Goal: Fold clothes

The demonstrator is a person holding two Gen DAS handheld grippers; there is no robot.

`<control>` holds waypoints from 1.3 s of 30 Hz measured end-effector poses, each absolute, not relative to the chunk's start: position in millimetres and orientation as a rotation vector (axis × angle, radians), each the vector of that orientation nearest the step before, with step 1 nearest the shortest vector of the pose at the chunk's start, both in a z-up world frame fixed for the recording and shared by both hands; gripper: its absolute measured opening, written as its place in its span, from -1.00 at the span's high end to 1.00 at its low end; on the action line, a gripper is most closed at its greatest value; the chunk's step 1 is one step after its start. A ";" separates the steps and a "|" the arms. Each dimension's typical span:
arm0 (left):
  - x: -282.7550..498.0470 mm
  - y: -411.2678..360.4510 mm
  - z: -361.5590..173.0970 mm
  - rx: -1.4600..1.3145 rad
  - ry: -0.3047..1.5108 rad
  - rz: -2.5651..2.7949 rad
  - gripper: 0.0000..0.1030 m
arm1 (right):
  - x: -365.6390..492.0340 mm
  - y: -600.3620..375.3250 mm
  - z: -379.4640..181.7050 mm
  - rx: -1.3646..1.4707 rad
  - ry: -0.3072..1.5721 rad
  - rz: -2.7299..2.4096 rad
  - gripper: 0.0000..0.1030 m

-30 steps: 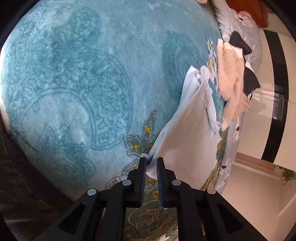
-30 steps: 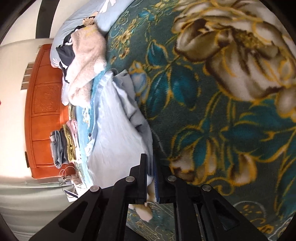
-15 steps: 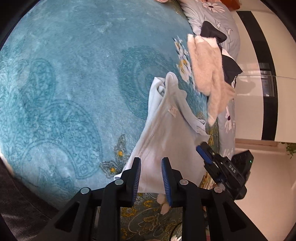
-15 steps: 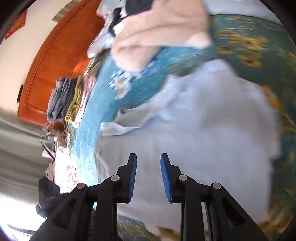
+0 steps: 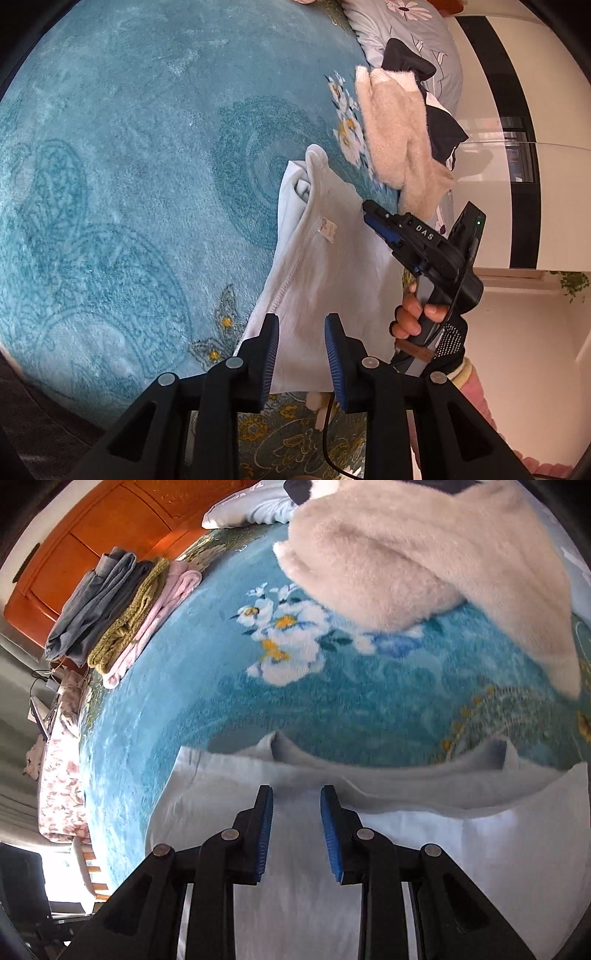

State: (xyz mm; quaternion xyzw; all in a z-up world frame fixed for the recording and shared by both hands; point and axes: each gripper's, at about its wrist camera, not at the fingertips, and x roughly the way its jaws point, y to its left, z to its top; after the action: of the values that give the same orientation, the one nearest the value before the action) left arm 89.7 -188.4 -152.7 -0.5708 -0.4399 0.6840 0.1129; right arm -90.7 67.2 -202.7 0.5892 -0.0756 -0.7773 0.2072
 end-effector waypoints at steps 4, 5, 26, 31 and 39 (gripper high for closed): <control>87.2 -171.0 -143.8 -1.677 -1.213 2.013 0.40 | -100.3 73.8 -189.1 1.631 -0.299 -2.177 0.47; 85.7 -163.7 -142.3 -1.679 -1.187 2.009 0.39 | -96.3 78.1 -179.8 1.609 -0.310 -2.179 0.47; 86.8 42.1 -175.6 -1.942 -0.449 1.928 0.37 | 109.9 350.7 -197.5 1.724 -1.389 -2.092 0.20; 85.9 32.8 -185.8 -1.958 -0.585 1.921 0.37 | 100.3 340.1 -204.2 1.655 -1.431 -2.070 0.20; 94.7 19.6 -191.7 -1.977 -0.741 1.847 0.37 | 94.0 322.3 -198.9 1.653 -1.403 -2.089 0.33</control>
State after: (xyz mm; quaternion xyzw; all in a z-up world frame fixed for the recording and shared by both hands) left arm 94.7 19.6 -191.7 -0.6948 -0.2606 0.6491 0.1676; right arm 94.0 322.3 -198.9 0.5479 -0.4650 -0.6923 0.0654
